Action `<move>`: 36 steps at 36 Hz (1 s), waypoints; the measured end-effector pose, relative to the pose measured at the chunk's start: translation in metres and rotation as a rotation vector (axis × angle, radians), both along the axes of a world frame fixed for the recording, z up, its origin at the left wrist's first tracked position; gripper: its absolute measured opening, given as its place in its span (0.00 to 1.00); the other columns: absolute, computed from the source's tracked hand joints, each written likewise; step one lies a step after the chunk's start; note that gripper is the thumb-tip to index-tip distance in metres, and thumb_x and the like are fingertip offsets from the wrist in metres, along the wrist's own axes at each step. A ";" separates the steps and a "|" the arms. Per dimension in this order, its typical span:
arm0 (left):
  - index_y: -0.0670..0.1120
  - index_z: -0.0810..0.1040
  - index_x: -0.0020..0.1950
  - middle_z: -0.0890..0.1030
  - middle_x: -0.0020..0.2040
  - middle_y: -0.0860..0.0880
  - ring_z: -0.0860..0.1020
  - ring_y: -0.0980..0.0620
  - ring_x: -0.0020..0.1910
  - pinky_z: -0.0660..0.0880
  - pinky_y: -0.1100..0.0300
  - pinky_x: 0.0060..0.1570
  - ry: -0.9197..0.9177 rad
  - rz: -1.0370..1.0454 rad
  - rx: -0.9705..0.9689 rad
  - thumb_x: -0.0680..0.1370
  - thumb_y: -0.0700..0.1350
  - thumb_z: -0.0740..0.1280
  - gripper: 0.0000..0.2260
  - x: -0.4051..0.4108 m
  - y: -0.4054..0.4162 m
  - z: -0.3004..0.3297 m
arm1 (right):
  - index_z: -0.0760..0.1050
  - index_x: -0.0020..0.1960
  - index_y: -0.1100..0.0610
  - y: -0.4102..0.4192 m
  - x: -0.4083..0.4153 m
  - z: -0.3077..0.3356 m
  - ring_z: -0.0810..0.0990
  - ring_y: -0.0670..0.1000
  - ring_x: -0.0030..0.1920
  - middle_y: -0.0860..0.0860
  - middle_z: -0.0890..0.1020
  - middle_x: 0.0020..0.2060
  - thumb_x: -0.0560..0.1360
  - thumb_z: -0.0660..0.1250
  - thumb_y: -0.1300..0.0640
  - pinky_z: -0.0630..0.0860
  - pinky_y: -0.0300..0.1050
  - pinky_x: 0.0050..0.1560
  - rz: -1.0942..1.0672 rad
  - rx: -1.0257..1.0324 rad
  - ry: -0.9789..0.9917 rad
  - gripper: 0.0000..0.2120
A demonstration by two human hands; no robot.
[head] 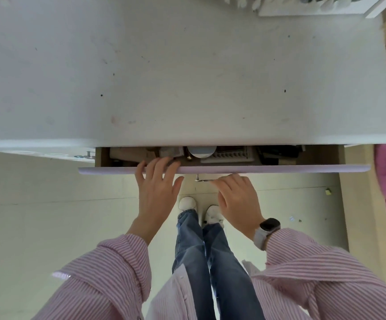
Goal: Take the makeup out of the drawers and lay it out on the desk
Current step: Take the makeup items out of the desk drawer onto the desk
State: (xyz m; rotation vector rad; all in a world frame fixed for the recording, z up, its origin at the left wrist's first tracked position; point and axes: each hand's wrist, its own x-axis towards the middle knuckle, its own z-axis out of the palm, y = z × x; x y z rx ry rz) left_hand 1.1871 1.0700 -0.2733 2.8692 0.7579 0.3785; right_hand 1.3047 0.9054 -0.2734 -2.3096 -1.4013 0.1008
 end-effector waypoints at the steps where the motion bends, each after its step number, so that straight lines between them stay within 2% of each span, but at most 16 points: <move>1: 0.47 0.73 0.56 0.79 0.54 0.45 0.74 0.46 0.54 0.67 0.44 0.59 -0.002 0.002 -0.005 0.75 0.46 0.67 0.11 0.002 0.000 0.000 | 0.78 0.50 0.59 -0.002 0.003 0.005 0.76 0.54 0.45 0.53 0.81 0.43 0.72 0.58 0.63 0.70 0.47 0.48 0.005 0.045 -0.017 0.13; 3: 0.47 0.74 0.54 0.81 0.49 0.46 0.77 0.46 0.49 0.69 0.46 0.56 -0.015 -0.004 -0.005 0.76 0.46 0.65 0.09 0.005 0.000 0.000 | 0.75 0.52 0.58 -0.004 0.012 0.013 0.73 0.54 0.48 0.55 0.79 0.46 0.71 0.60 0.64 0.67 0.48 0.50 -0.016 0.091 -0.081 0.12; 6: 0.45 0.77 0.52 0.81 0.46 0.48 0.78 0.46 0.45 0.67 0.49 0.53 -0.018 -0.021 0.012 0.76 0.47 0.64 0.08 0.005 0.001 0.000 | 0.72 0.55 0.57 -0.004 0.026 0.014 0.73 0.55 0.50 0.55 0.78 0.49 0.70 0.64 0.64 0.67 0.50 0.52 -0.072 0.039 -0.169 0.13; 10: 0.44 0.78 0.51 0.81 0.45 0.47 0.76 0.47 0.45 0.66 0.51 0.53 -0.005 0.004 0.016 0.76 0.48 0.63 0.09 0.006 -0.001 0.001 | 0.74 0.52 0.57 -0.004 0.036 0.007 0.77 0.55 0.42 0.53 0.80 0.44 0.70 0.69 0.63 0.65 0.47 0.50 -0.097 -0.043 -0.207 0.12; 12: 0.43 0.77 0.49 0.81 0.44 0.46 0.76 0.46 0.44 0.64 0.52 0.53 0.006 0.035 0.021 0.75 0.45 0.67 0.07 0.008 -0.004 0.003 | 0.75 0.50 0.57 -0.003 0.037 0.005 0.77 0.55 0.40 0.52 0.80 0.41 0.68 0.71 0.65 0.64 0.46 0.48 -0.117 -0.033 -0.200 0.12; 15: 0.42 0.76 0.47 0.79 0.41 0.45 0.77 0.44 0.42 0.63 0.52 0.52 0.029 0.070 -0.005 0.70 0.41 0.74 0.10 0.011 -0.007 0.006 | 0.75 0.49 0.57 -0.001 0.037 0.006 0.76 0.55 0.39 0.52 0.79 0.39 0.64 0.73 0.68 0.63 0.45 0.47 -0.131 -0.049 -0.165 0.16; 22: 0.42 0.77 0.45 0.77 0.39 0.46 0.73 0.47 0.41 0.62 0.55 0.48 0.028 0.005 -0.022 0.67 0.41 0.76 0.11 0.004 -0.009 0.010 | 0.76 0.47 0.58 -0.007 0.030 0.011 0.77 0.55 0.40 0.52 0.79 0.38 0.60 0.75 0.69 0.63 0.44 0.48 -0.128 -0.058 -0.108 0.19; 26: 0.43 0.76 0.44 0.77 0.38 0.47 0.68 0.49 0.41 0.62 0.55 0.46 0.036 -0.040 -0.018 0.69 0.43 0.74 0.09 -0.015 -0.018 0.006 | 0.70 0.49 0.55 -0.023 0.017 0.010 0.73 0.52 0.43 0.51 0.79 0.39 0.61 0.75 0.70 0.62 0.44 0.48 -0.089 -0.008 -0.068 0.23; 29: 0.44 0.74 0.45 0.76 0.37 0.46 0.67 0.50 0.41 0.62 0.56 0.46 0.023 -0.082 -0.012 0.75 0.48 0.62 0.08 -0.032 -0.030 0.005 | 0.68 0.50 0.55 -0.038 0.003 0.009 0.69 0.50 0.43 0.51 0.79 0.38 0.62 0.75 0.69 0.62 0.44 0.47 -0.065 -0.007 -0.054 0.24; 31: 0.45 0.71 0.46 0.76 0.37 0.46 0.67 0.50 0.42 0.62 0.56 0.46 0.024 -0.092 -0.028 0.75 0.49 0.59 0.08 -0.040 -0.037 0.006 | 0.68 0.50 0.54 -0.046 -0.005 0.008 0.69 0.51 0.43 0.51 0.79 0.38 0.62 0.74 0.68 0.62 0.44 0.47 -0.056 -0.033 -0.059 0.23; 34: 0.45 0.70 0.46 0.77 0.38 0.46 0.67 0.50 0.42 0.62 0.56 0.47 0.050 -0.084 -0.036 0.75 0.50 0.58 0.09 -0.044 -0.041 0.006 | 0.68 0.51 0.54 -0.051 -0.008 0.006 0.69 0.51 0.44 0.51 0.78 0.38 0.67 0.69 0.66 0.63 0.44 0.48 -0.065 -0.048 -0.074 0.17; 36: 0.45 0.72 0.45 0.77 0.38 0.47 0.68 0.50 0.42 0.64 0.55 0.46 0.071 -0.087 -0.037 0.75 0.50 0.62 0.08 -0.044 -0.039 0.008 | 0.68 0.50 0.54 -0.052 -0.006 0.006 0.70 0.51 0.43 0.51 0.78 0.38 0.71 0.64 0.62 0.63 0.44 0.47 -0.052 -0.048 -0.086 0.09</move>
